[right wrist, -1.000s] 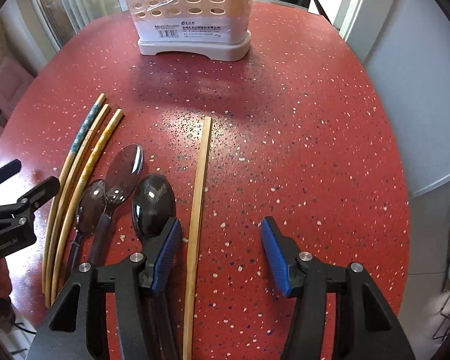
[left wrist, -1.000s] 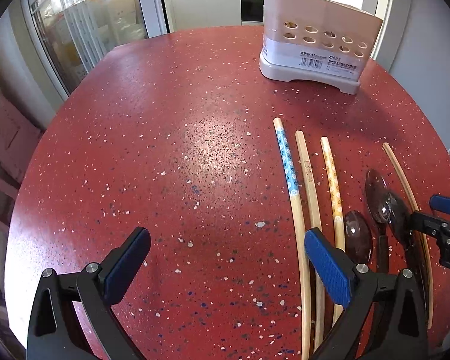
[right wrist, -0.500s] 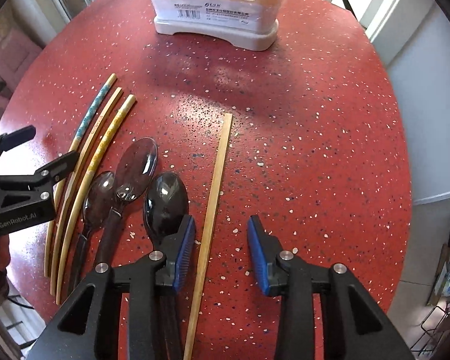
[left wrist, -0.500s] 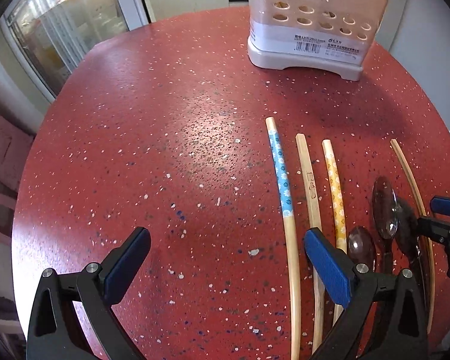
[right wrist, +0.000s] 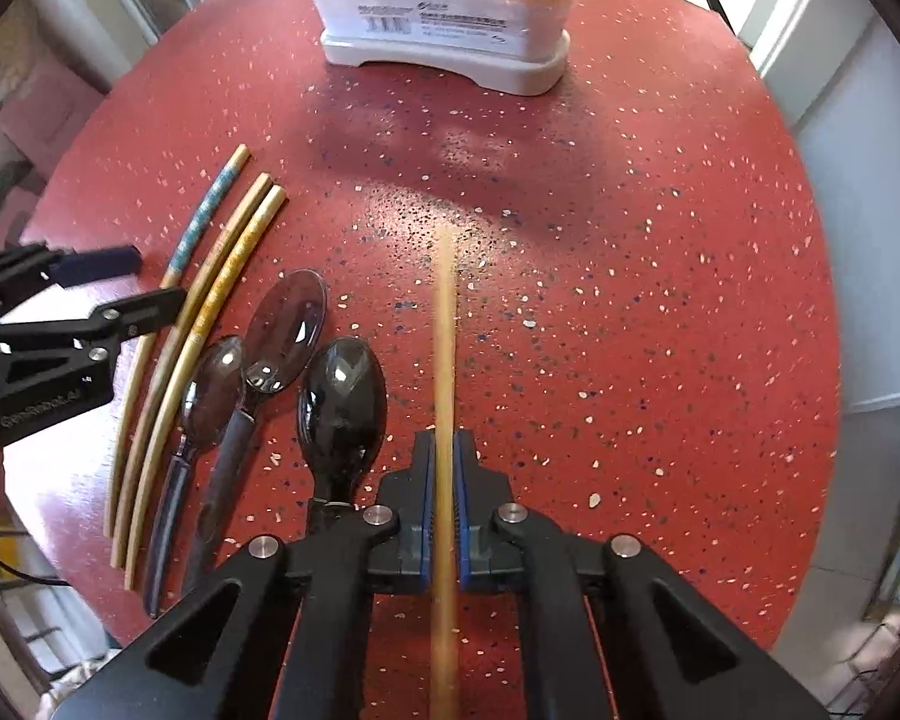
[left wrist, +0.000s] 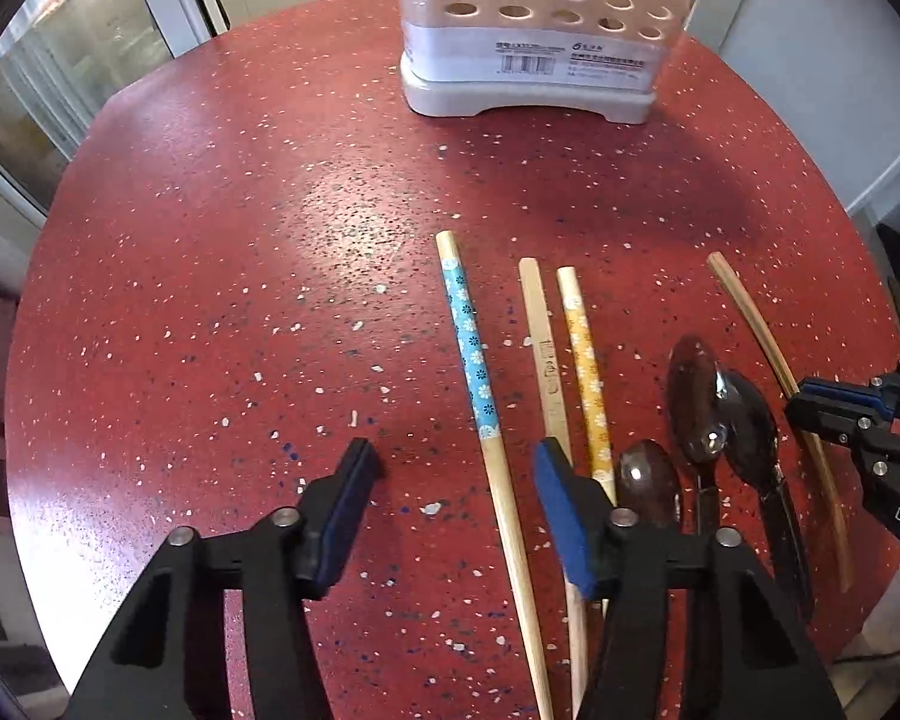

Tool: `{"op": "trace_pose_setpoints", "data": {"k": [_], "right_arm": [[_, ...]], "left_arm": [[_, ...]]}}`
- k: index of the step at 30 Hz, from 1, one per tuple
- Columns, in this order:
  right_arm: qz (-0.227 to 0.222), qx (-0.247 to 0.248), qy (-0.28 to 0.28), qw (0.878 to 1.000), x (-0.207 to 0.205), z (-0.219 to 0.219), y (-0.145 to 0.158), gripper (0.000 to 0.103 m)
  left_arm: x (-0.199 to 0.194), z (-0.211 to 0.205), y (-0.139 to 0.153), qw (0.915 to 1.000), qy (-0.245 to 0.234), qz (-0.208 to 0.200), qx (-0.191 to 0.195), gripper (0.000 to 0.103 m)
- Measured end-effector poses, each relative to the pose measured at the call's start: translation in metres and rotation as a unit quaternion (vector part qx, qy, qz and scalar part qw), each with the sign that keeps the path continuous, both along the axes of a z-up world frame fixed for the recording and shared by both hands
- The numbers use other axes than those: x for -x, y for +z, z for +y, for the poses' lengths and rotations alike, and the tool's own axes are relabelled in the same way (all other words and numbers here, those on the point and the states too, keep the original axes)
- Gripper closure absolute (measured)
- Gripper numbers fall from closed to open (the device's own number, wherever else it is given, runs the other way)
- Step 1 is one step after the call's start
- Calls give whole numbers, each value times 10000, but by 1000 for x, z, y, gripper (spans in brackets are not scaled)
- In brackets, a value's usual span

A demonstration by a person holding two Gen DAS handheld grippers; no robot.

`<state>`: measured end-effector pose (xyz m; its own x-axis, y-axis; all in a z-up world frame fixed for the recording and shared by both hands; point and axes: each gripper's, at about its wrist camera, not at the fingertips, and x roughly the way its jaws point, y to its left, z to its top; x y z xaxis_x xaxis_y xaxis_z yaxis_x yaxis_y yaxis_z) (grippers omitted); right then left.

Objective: Organize utensils
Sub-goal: 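Grasp a plain wooden chopstick with the right tool while the left tool grasps the blue-patterned chopstick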

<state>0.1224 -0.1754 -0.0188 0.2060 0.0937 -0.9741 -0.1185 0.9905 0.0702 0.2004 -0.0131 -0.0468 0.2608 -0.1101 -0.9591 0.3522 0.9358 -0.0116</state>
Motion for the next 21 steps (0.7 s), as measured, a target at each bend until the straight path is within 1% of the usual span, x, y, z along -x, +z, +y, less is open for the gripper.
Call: {"op": "trace_pose_setpoints", "data": {"k": [2, 5, 7, 8, 9, 10, 11, 14, 16, 19, 21], "right_arm": [[-44, -211, -47, 9998, 3, -8, 1, 97], [-178, -302, -25, 9994, 10, -18, 4, 97], [-251, -311, -10, 9992, 16, -23, 7, 97], [-285, -339, -10, 9990, 17, -25, 9, 97], [-304, -365, -10, 9989, 19, -26, 10, 97], [-320, -395, -21, 9987, 21, -27, 12, 97], [-336, -433, -33, 9985, 23, -29, 13, 97], [-400, -519, -53, 9978, 25, -31, 19, 97], [-470, -588, -59, 9971, 26, -27, 22, 97], [-604, -732, -73, 9955, 34, -32, 31, 97], [-685, -870, -84, 9938, 38, -33, 35, 97]], "left_arm": [[-1, -1, 1, 10000, 12, 41, 14, 22], [-2, -4, 2, 10000, 13, 85, 14, 24], [-3, -7, 4, 9999, -30, 112, 6, 34], [-5, -10, 6, 9999, -57, 124, 15, 46], [-5, -15, 7, 9999, -90, 144, 21, 54], [-5, -17, 8, 9998, -117, 151, 9, 57], [-4, -20, 8, 9998, -134, 148, 16, 65], [4, -25, 10, 9999, -58, 47, 73, 67], [12, -21, 15, 9997, 86, -137, 209, 67], [30, -9, 30, 9969, 318, -474, 542, 67], [42, -2, 45, 9932, 479, -730, 772, 67]]}}
